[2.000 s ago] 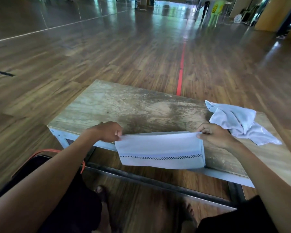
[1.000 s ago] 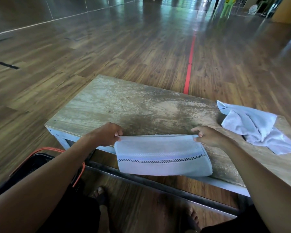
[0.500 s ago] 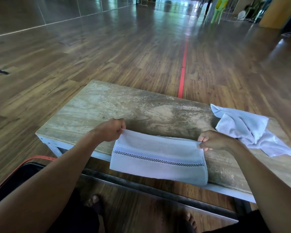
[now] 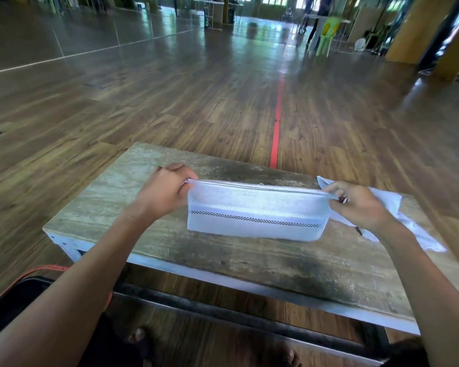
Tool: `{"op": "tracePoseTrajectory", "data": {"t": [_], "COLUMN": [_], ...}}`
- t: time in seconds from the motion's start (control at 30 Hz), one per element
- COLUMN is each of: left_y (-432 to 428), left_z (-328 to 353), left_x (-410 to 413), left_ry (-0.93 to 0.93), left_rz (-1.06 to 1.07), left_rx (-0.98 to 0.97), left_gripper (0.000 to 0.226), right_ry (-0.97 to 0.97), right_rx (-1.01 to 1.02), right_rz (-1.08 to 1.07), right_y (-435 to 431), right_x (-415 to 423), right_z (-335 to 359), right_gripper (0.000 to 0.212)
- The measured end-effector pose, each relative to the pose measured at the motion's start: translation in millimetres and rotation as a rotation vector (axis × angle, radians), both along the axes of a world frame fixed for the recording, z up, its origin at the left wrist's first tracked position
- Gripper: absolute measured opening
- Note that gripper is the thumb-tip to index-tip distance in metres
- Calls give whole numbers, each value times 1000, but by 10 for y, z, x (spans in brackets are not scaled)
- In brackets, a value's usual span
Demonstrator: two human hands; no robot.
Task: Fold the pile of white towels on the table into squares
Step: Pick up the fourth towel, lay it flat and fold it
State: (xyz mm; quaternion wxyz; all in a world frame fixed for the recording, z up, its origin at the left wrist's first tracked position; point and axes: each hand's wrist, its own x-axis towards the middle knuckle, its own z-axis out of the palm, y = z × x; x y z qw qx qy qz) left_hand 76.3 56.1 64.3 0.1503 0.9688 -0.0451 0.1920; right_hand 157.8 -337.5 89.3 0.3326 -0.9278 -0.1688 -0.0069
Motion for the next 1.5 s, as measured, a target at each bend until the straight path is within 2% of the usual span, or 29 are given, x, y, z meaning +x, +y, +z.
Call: {"op": "tracePoseTrajectory", "data": {"t": [0.13, 0.27, 0.43, 0.63, 0.7, 0.83, 0.9, 1.0, 1.07, 1.23, 1.33, 1.43, 1.5], "left_y": [47, 79, 74, 85, 59, -27, -5, 36, 27, -28, -59, -99, -118], "left_z": [134, 177, 201, 146, 125, 144, 58, -250, -421, -639, -711, -718, -695], "left_x": [-64, -146, -195, -127, -91, -70, -91, -211, -338, -567, -648, -669, -678], "left_ry": [-157, -159, -119, -119, -195, -391, -329, -23, 99, 109, 148, 261, 315], "left_rz": [9, -54, -104, 12, 47, 87, 43, -162, -258, -373, -362, -329, -316], "left_rx": [-29, -101, -171, -78, -28, 41, 76, 150, 196, 217, 219, 244, 278], "left_gripper": [18, 16, 13, 14, 13, 18, 14, 12, 17, 13, 13, 14, 19], "right_ry": [-142, -191, -140, -144, -233, -534, -553, -427, -345, -304, -295, -308, -209], "right_rx": [-10, -46, -40, -79, -100, -169, -234, -394, -493, -657, -654, -647, -656], "right_rz": [-2, 24, 64, 58, -3, -97, -74, 59, 130, 250, 249, 272, 261], "right_y": [-66, -99, -119, -84, -40, 18, -26, -167, -254, -397, -422, -425, -422], "right_x": [-47, -128, -219, -150, -108, -66, -72, -163, -290, -643, -772, -859, -886], "right_z": [122, 184, 219, 136, 85, 10, -102, -395, -596, -920, -1021, -1058, -992], "right_gripper": [24, 15, 13, 13, 12, 10, 14, 19, 25, 42, 48, 37, 30]}}
